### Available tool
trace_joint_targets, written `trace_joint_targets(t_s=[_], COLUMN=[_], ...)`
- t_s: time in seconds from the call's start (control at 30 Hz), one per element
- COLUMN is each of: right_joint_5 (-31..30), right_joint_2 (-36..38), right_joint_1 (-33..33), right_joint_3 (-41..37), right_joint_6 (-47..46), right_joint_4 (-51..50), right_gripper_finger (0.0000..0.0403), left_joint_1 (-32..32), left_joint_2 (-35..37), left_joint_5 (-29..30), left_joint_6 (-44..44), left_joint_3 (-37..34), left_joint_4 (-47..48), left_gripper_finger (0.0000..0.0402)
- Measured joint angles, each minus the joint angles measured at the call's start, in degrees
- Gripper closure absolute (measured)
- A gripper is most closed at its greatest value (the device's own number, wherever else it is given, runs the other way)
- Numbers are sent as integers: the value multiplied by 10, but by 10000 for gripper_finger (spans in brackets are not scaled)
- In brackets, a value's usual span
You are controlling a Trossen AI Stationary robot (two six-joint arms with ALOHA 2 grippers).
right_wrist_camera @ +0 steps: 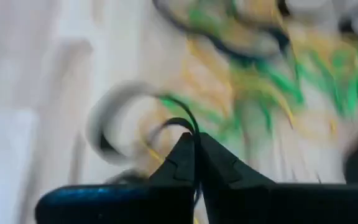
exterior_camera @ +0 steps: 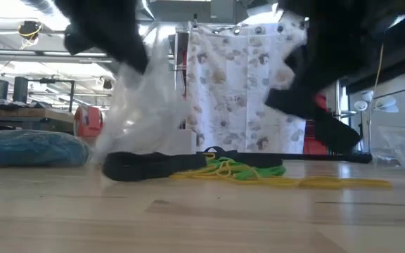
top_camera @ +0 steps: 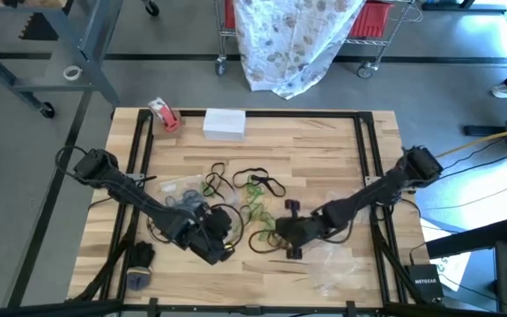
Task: Sort rubber bands
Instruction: Put the black rubber band into the transparent zip bag
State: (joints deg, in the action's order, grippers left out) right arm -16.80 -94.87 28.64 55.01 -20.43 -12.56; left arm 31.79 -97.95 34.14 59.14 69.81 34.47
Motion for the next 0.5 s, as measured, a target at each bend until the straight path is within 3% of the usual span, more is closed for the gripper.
trace_joint_targets(t_s=[0.33,0.5], right_joint_5=[-6,-6], right_joint_2=[-1,-1], right_joint_1=[21,17], right_joint_3=[6,6], right_joint_6=[166,248], right_joint_4=[337,431], right_gripper_finger=[393,393], left_joint_1=[-12,-21], left_joint_2=[1,1], left_joint_5=[0,0], left_joint_6=[-65,-101], left_joint_3=[23,23], left_joint_4=[-104,-172], left_gripper_finger=[400,400])
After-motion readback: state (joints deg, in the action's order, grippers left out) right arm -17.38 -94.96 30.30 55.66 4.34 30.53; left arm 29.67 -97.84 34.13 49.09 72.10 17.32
